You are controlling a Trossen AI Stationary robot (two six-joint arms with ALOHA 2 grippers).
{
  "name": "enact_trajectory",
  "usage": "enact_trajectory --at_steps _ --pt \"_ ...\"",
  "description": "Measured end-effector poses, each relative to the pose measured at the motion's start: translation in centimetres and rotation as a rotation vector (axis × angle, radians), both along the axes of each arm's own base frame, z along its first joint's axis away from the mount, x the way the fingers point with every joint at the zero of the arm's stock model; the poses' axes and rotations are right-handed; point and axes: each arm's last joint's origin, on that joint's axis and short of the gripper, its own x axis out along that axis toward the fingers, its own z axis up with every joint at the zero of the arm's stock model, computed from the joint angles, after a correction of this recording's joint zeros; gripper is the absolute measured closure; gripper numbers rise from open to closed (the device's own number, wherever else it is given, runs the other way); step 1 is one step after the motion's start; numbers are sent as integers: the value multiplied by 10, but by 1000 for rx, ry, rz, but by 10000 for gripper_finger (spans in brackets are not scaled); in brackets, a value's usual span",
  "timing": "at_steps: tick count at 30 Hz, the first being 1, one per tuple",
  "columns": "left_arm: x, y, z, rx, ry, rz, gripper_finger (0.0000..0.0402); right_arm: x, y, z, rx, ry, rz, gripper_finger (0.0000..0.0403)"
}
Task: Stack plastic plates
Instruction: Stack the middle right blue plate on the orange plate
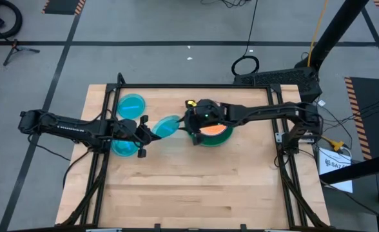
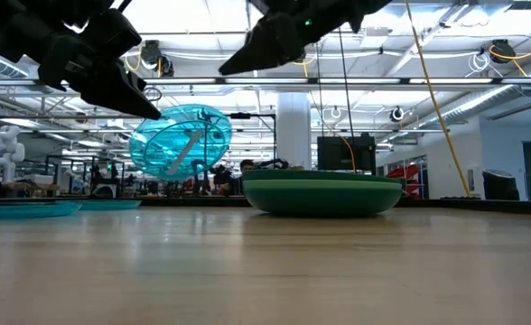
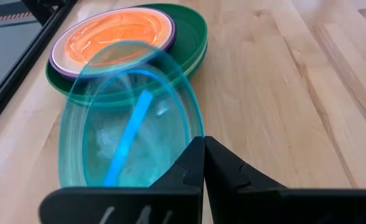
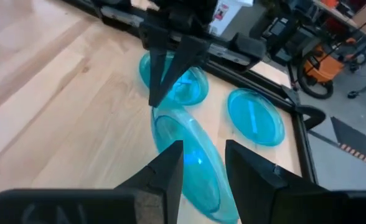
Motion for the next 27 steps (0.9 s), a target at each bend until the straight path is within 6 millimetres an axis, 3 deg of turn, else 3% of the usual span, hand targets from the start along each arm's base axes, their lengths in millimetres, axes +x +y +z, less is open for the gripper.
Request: enact_trajectory --at_steps 7,13,27 --pt "0 0 0 0 0 0 396 21 1 -3 9 4 3 254" --pt "0 0 0 0 0 1 396 24 5 -8 -1 106 28 210" --pt "3 1 5 28 -52 -2 396 22 -2 -14 -14 160 24 231"
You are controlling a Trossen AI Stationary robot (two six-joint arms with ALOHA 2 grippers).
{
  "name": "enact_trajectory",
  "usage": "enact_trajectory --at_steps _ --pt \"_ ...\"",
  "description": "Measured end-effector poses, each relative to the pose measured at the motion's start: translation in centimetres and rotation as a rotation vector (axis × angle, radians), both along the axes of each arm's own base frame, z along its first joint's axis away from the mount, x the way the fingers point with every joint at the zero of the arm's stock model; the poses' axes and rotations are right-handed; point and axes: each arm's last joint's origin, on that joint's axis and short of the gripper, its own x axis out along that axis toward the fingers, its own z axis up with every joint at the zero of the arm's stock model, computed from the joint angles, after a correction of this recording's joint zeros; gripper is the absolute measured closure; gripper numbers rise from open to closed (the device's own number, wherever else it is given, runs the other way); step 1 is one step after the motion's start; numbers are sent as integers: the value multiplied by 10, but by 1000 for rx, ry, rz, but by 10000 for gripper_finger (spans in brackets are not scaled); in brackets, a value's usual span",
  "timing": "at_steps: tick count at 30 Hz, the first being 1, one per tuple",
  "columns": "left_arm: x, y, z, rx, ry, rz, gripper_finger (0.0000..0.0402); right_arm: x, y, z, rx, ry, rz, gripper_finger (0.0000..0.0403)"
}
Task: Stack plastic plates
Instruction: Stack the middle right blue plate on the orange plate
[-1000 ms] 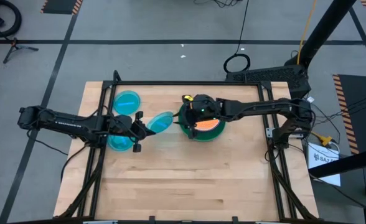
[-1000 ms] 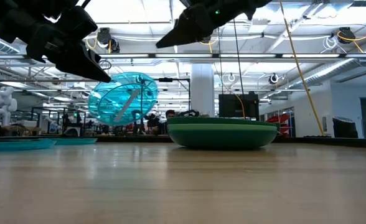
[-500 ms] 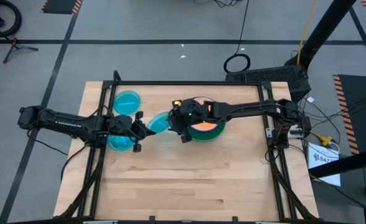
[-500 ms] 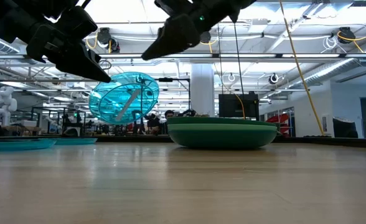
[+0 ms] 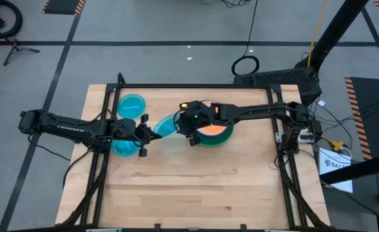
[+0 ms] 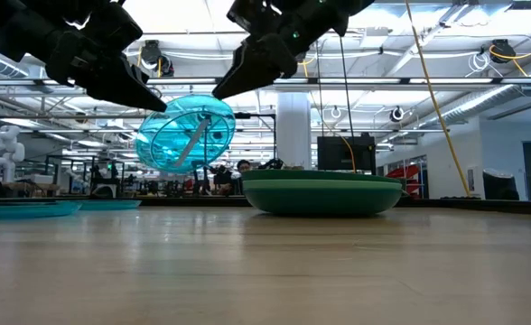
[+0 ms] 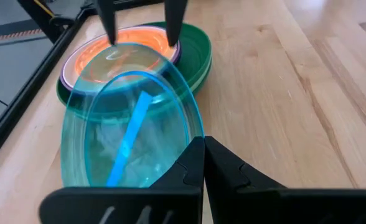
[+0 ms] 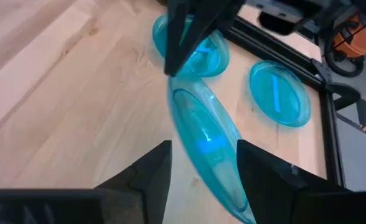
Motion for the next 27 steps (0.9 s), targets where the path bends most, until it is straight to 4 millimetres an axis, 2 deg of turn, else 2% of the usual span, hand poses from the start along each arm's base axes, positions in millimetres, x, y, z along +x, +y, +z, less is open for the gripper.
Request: enact_trajectory --at_steps 8,16,27 --pt "0 0 0 1 0 0 396 3 0 -10 -50 30 39 249" --pt "0 0 0 21 1 -10 396 4 -2 -7 -113 9 83 296" --pt "0 0 1 37 -8 -18 396 3 -2 -8 -115 17 86 359"
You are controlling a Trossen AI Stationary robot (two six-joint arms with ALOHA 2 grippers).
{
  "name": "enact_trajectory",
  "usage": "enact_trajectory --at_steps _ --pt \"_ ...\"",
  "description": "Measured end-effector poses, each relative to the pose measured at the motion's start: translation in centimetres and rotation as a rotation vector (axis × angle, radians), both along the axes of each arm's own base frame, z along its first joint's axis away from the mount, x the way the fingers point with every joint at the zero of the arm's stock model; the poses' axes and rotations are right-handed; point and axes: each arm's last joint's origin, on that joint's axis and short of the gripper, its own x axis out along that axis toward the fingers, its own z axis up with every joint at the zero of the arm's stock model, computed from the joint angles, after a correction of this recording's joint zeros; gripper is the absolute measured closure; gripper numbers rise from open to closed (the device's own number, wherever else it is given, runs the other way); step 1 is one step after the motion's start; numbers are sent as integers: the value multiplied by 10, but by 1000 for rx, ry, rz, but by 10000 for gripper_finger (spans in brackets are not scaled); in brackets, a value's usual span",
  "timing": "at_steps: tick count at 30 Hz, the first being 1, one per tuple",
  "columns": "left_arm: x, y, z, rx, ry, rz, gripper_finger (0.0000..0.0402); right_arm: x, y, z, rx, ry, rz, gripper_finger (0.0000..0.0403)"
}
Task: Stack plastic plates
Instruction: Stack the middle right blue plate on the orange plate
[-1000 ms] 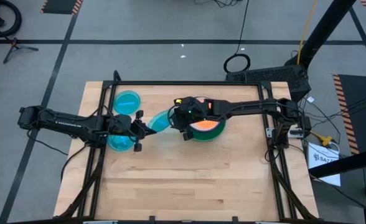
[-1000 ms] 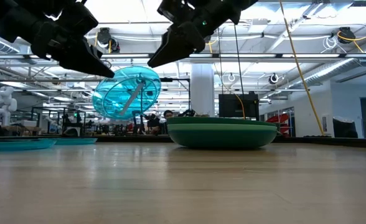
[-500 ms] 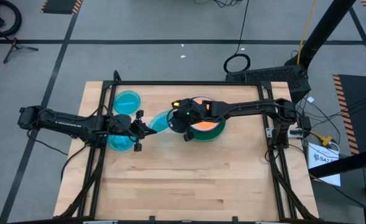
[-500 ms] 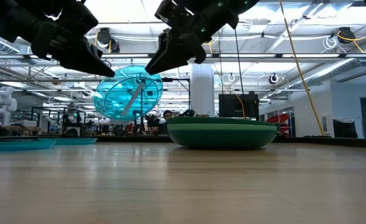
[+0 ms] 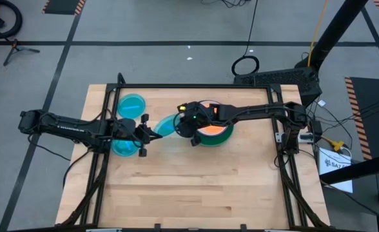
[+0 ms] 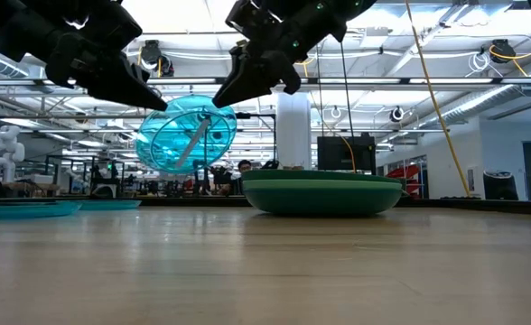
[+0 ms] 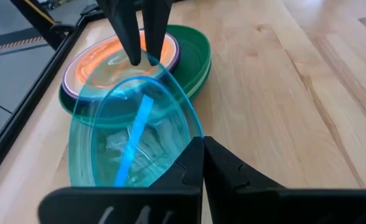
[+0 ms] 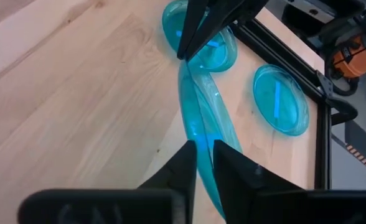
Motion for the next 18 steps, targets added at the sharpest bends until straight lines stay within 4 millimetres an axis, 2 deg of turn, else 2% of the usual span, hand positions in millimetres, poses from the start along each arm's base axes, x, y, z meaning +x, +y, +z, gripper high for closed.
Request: enact_trajectory --at_steps 7,18 --pt "3 3 6 98 -61 42 396 -5 -1 8 -82 4 -63 369" --pt "6 10 18 157 -183 80 396 -25 0 30 -63 31 -90 314"
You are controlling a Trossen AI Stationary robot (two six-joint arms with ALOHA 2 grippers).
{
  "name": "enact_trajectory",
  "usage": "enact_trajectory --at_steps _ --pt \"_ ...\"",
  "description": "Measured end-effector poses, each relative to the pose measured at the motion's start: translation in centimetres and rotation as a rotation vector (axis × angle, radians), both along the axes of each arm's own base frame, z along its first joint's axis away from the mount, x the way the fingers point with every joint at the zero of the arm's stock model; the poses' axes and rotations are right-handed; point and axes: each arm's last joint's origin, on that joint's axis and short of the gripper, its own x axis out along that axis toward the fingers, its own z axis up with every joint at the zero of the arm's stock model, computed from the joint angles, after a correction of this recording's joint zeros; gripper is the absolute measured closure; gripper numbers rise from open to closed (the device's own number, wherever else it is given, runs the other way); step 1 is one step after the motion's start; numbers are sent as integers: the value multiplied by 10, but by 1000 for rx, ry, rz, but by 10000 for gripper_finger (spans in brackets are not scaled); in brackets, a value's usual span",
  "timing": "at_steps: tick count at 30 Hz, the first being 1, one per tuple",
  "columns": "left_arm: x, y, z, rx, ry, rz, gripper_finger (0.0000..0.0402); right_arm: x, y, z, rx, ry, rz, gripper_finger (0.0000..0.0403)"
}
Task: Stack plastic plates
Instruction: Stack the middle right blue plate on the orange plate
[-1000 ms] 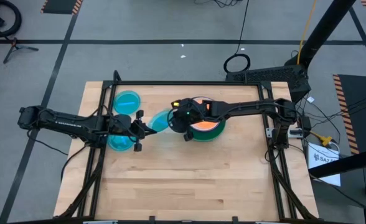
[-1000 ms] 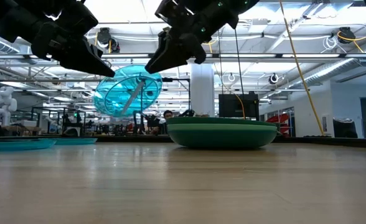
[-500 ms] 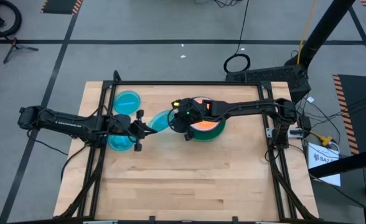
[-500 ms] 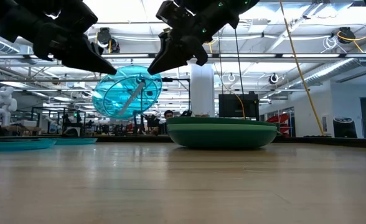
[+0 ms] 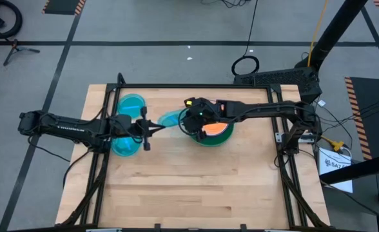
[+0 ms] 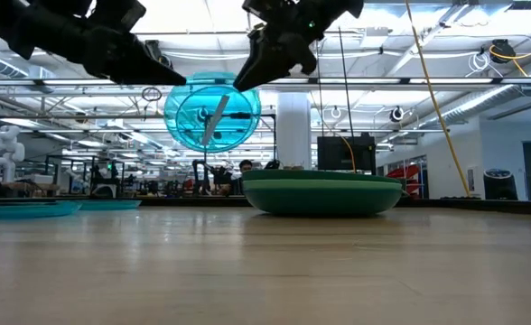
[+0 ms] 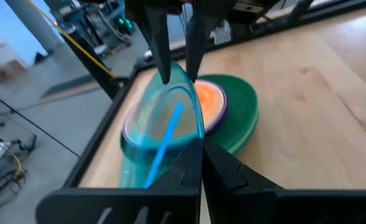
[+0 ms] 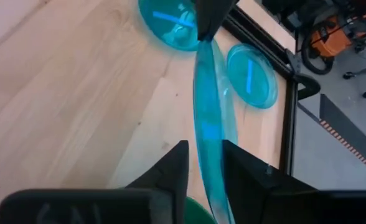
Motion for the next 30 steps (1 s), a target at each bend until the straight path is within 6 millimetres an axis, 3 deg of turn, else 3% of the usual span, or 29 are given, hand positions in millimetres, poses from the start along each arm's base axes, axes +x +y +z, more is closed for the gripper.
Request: enact_trajectory --at_steps 11,22,30 --pt "8 1 11 76 -126 -13 396 -28 3 32 37 -6 -34 291" --pt "45 12 -10 125 -193 -9 396 -66 5 64 80 -21 -194 291" --pt "86 22 -20 113 -110 -26 396 -77 6 68 129 2 -238 291"
